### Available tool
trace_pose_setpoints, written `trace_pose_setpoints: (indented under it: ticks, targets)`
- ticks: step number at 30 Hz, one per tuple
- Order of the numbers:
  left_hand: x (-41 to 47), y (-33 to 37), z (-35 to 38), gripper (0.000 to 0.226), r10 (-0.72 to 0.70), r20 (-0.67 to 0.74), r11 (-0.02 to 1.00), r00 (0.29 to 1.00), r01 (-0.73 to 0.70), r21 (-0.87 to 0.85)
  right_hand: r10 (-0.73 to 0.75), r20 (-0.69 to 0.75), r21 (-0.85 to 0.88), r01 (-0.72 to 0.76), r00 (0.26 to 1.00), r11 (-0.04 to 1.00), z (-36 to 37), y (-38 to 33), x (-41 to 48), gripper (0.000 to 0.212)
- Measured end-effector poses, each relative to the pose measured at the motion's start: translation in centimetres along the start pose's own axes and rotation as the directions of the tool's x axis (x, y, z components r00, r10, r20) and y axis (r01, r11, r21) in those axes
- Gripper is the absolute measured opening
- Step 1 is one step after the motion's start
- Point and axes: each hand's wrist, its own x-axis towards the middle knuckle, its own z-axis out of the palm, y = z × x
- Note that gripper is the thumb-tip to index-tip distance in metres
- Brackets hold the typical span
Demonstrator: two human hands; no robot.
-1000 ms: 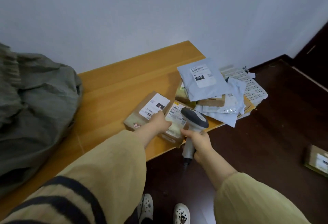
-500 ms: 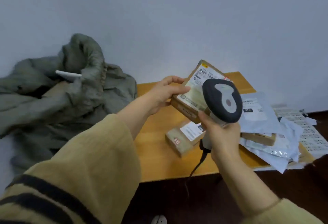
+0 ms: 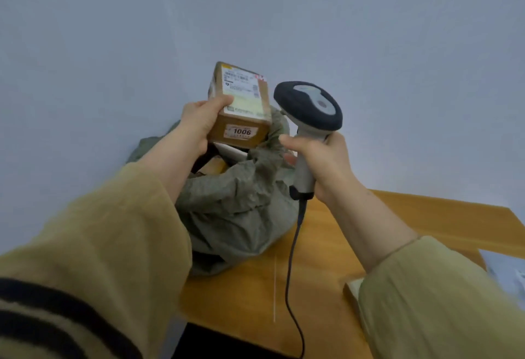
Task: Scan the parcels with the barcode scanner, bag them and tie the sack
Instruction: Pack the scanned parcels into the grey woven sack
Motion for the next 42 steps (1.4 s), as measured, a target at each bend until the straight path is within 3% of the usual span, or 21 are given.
trace_pose_setpoints:
  ticks: [4, 6, 9, 11, 13, 15, 18, 21, 25, 28, 30, 37, 42]
  targets:
    - [3.5, -1.5, -0.5, 0.066, -0.098, -0.108, 0.983, 0.989, 0.113, 0.142, 0.11, -0.072, 0.062, -0.106, 0.991, 0.992, -0.8, 2.8, 1.8, 0.025]
    - [4.5, -2.5, 1.2, 0.081, -0.07, -0.145, 0.913, 0.987, 0.122, 0.389, 0.16, -0.144, 0.071, -0.151, 0.977, 0.986, -2.5, 4.2, 2.4, 0.03]
    - [2.7, -3.6, 6.2, 0.073, 0.172, 0.071, 0.786, 0.982, -0.181, 0.591, 0.24, -0.282, 0.133, -0.209, 0.929, 0.969, -5.8, 6.3, 2.9, 0.032]
    - [0.3, -4.9, 10.2, 0.066, 0.314, 0.316, 0.695, 0.895, -0.443, 0.566, 0.282, -0.371, 0.182, -0.228, 0.885, 0.956, -8.6, 7.8, 2.8, 0.029]
    - [-2.1, -7.4, 13.9, 0.065, 0.339, 0.517, 0.627, 0.786, -0.599, 0.498, 0.317, -0.459, 0.192, -0.255, 0.83, 0.948, -11.5, 9.4, 2.4, 0.028]
    - [-4.1, -10.8, 16.8, 0.066, 0.232, 0.662, 0.607, 0.713, -0.638, 0.474, 0.362, -0.536, 0.189, -0.31, 0.763, 0.932, -14.6, 11.0, 1.5, 0.025]
    - [-6.8, -17.3, 20.2, 0.081, -0.085, 0.761, 0.548, 0.643, -0.608, 0.575, 0.437, -0.625, 0.199, -0.409, 0.646, 0.89, -18.9, 13.6, -0.7, 0.024]
    - [-9.6, -23.9, 22.4, 0.117, -0.404, 0.735, 0.416, 0.544, -0.606, 0.678, 0.462, -0.694, 0.197, -0.472, 0.552, 0.859, -22.4, 16.2, -3.2, 0.031]
    - [-13.2, -29.9, 24.6, 0.147, -0.634, 0.617, 0.271, 0.466, -0.614, 0.741, 0.485, -0.728, 0.184, -0.543, 0.485, 0.819, -25.8, 18.5, -5.7, 0.031]
    - [-15.1, -32.2, 25.7, 0.154, -0.694, 0.533, 0.146, 0.484, -0.631, 0.762, 0.494, -0.695, 0.137, -0.578, 0.523, 0.804, -28.0, 19.2, -6.8, 0.024]
    - [-15.9, -32.9, 25.9, 0.153, -0.67, 0.509, 0.096, 0.54, -0.617, 0.781, 0.497, -0.66, 0.09, -0.597, 0.563, 0.797, -29.1, 19.3, -7.0, 0.028]
    - [-15.8, -29.7, 25.7, 0.139, -0.5, 0.528, 0.27, 0.686, -0.456, 0.848, 0.373, -0.58, -0.152, -0.546, 0.725, 0.824, -30.8, 17.1, -3.7, 0.024]
    - [-13.2, -21.4, 24.5, 0.135, -0.248, 0.52, 0.405, 0.817, -0.4, 0.822, 0.325, -0.5, -0.056, -0.405, 0.803, 0.913, -28.4, 12.3, 0.7, 0.022]
